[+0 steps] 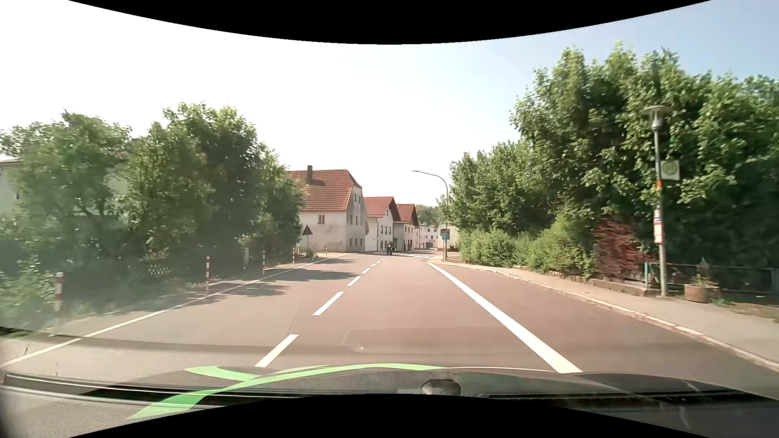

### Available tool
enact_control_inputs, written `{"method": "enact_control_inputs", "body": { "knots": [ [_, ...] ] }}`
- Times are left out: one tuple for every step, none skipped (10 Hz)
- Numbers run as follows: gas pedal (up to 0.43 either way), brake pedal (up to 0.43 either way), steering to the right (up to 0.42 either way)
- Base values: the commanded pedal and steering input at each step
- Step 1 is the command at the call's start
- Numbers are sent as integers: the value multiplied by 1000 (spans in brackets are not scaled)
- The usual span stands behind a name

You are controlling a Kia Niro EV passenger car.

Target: Follow the waypoints while adhering to traffic rules and regulations

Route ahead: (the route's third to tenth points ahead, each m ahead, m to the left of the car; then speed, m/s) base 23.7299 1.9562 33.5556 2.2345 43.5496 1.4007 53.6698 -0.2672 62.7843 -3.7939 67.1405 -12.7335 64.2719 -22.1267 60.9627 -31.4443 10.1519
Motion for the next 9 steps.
{"method": "enact_control_inputs", "body": {
  "knots": [
    [0,0,-8],
    [0,0,-10],
    [0,0,-10],
    [0,12,-11],
    [0,18,-12],
    [0,30,-12],
    [0,30,-9],
    [0,18,-9],
    [0,12,-9]
  ]
}}
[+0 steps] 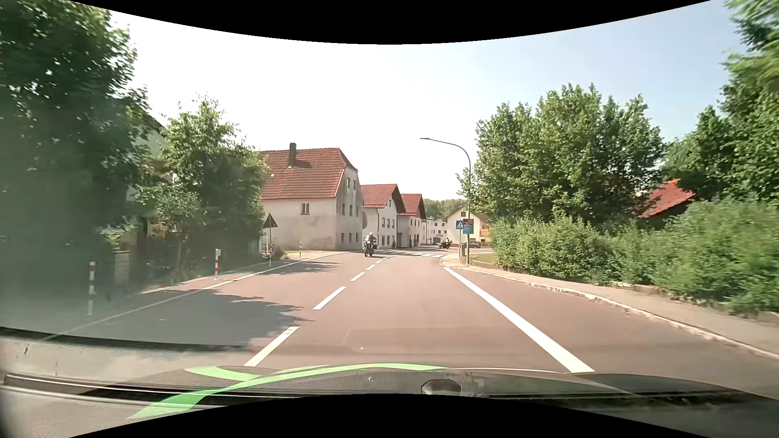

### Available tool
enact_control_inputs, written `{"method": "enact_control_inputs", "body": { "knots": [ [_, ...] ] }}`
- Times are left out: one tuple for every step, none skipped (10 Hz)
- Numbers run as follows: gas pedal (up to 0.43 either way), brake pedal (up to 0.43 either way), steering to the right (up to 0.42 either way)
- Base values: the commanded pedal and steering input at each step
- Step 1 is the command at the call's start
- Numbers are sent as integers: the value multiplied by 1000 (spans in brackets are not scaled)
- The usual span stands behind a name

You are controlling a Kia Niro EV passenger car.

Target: Follow the waypoints while adhering to traffic rules and regulations

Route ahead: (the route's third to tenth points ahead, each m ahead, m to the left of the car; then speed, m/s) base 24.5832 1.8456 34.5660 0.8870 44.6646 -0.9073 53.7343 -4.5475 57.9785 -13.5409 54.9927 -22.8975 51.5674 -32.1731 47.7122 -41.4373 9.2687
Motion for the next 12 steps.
{"method": "enact_control_inputs", "body": {
  "knots": [
    [0,0,-8],
    [0,0,-8],
    [0,0,-8],
    [0,0,-8],
    [0,0,-8],
    [0,0,-8],
    [0,0,-5],
    [0,0,-4],
    [0,0,-3],
    [0,0,-4],
    [0,49,-3],
    [0,116,-3]
  ]
}}
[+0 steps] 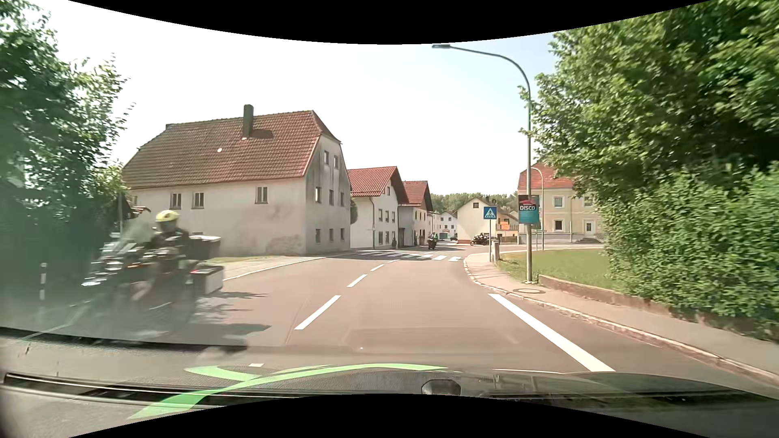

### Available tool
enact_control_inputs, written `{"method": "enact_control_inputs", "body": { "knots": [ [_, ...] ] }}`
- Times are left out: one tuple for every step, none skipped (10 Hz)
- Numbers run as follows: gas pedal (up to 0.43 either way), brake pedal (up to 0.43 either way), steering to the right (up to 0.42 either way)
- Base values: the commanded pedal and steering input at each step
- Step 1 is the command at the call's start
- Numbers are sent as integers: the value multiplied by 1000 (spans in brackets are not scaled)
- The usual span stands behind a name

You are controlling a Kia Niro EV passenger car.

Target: Follow the waypoints while adhering to traffic rules and regulations

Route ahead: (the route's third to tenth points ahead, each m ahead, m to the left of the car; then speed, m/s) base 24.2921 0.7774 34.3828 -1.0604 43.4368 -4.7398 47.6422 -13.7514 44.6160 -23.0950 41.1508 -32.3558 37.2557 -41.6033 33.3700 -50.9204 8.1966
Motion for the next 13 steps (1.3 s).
{"method": "enact_control_inputs", "body": {
  "knots": [
    [0,140,-3],
    [0,152,-2],
    [0,146,-1],
    [0,140,-1],
    [0,128,2],
    [0,122,6],
    [0,128,6],
    [0,134,6],
    [0,134,6],
    [0,146,9],
    [0,152,20],
    [0,152,31],
    [0,152,39]
  ]
}}
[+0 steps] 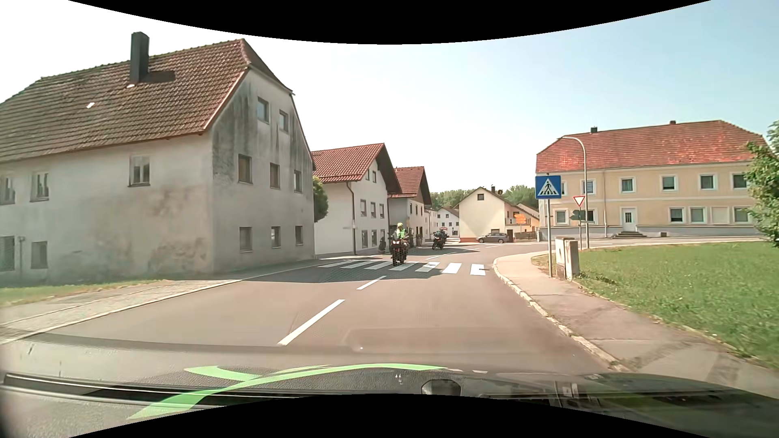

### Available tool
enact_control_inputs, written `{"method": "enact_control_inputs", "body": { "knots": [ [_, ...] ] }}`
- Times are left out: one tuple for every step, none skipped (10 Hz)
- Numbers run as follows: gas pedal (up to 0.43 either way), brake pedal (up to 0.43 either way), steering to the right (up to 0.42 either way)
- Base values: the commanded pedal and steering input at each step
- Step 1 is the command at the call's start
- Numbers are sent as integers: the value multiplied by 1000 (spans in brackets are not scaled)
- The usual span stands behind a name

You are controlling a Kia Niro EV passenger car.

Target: Follow the waypoints while adhering to traffic rules and regulations

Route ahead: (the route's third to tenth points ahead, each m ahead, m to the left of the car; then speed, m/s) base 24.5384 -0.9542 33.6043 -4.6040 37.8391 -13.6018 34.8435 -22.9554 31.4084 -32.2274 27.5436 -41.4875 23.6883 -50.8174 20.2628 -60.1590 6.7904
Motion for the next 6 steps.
{"method": "enact_control_inputs", "body": {
  "knots": [
    [0,152,41],
    [0,146,41],
    [0,140,42],
    [0,134,45],
    [0,128,49],
    [0,122,52]
  ]
}}
